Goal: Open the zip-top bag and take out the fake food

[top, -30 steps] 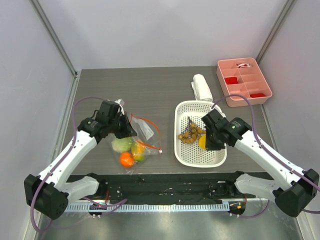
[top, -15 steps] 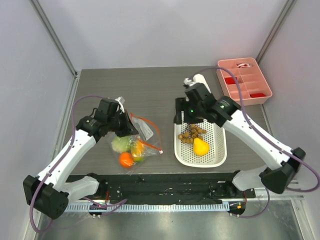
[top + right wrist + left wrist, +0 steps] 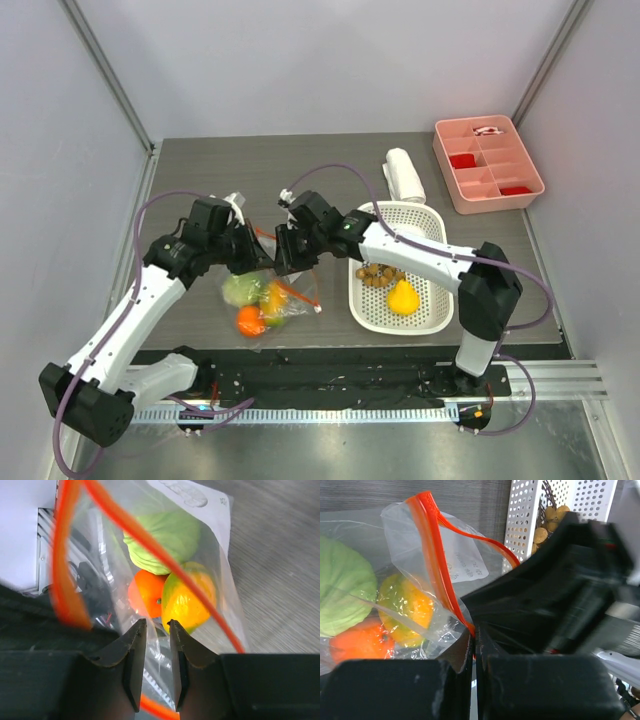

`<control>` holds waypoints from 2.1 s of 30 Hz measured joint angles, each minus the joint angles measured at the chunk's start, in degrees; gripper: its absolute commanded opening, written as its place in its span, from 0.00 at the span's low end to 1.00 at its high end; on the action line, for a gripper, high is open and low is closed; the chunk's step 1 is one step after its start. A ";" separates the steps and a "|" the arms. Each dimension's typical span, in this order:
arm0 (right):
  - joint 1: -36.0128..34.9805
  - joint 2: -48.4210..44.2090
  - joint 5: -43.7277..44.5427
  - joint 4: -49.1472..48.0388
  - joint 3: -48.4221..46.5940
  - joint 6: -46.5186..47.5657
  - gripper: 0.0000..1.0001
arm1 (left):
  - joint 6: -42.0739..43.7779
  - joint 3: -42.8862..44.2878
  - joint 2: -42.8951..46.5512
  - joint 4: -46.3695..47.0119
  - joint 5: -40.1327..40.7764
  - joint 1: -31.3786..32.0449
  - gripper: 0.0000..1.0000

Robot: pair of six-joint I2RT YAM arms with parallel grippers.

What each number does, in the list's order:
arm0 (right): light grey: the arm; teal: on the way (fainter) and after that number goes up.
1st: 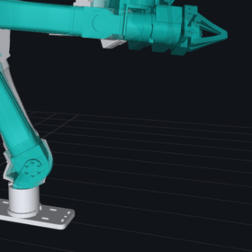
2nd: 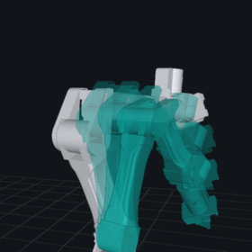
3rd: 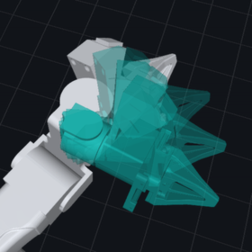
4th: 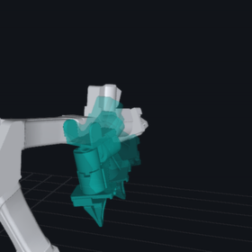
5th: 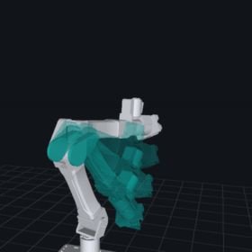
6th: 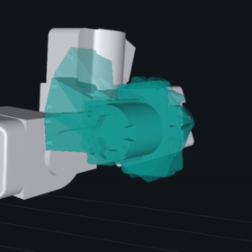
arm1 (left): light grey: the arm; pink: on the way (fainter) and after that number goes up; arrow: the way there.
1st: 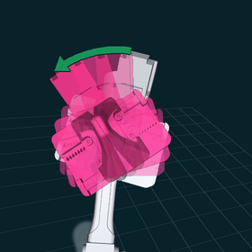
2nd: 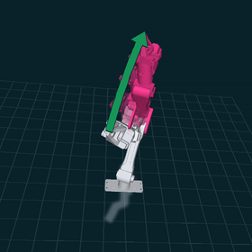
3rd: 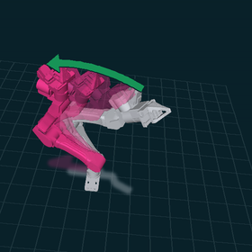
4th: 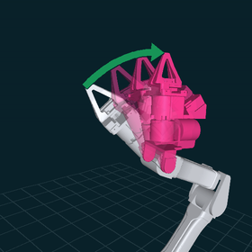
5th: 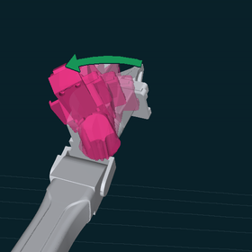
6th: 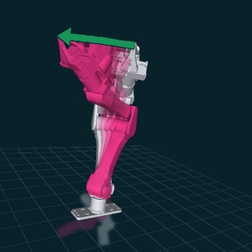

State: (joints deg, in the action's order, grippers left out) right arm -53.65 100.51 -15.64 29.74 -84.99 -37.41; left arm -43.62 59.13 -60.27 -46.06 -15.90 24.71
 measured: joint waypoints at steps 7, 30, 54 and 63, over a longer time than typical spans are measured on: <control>-1.79 1.73 -1.46 -7.19 7.06 -4.52 0.57 | -1.18 1.29 0.44 -0.44 -0.76 0.00 0.00; -10.95 14.36 15.63 -25.44 11.74 -19.41 0.60 | -2.51 -7.48 4.26 -2.58 5.99 -0.63 0.00; -11.67 -18.51 27.50 -19.85 23.96 9.86 0.11 | -1.16 -4.70 5.01 -3.80 1.79 0.04 0.00; -7.06 -16.59 14.45 -17.53 14.23 9.20 0.09 | -1.11 -2.38 2.05 -2.62 -0.13 -0.09 0.00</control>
State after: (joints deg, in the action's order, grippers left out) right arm -60.71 83.92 -1.19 12.21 -70.76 -28.21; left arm -44.73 56.75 -58.22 -48.69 -16.03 24.62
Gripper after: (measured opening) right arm 0.659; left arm 0.002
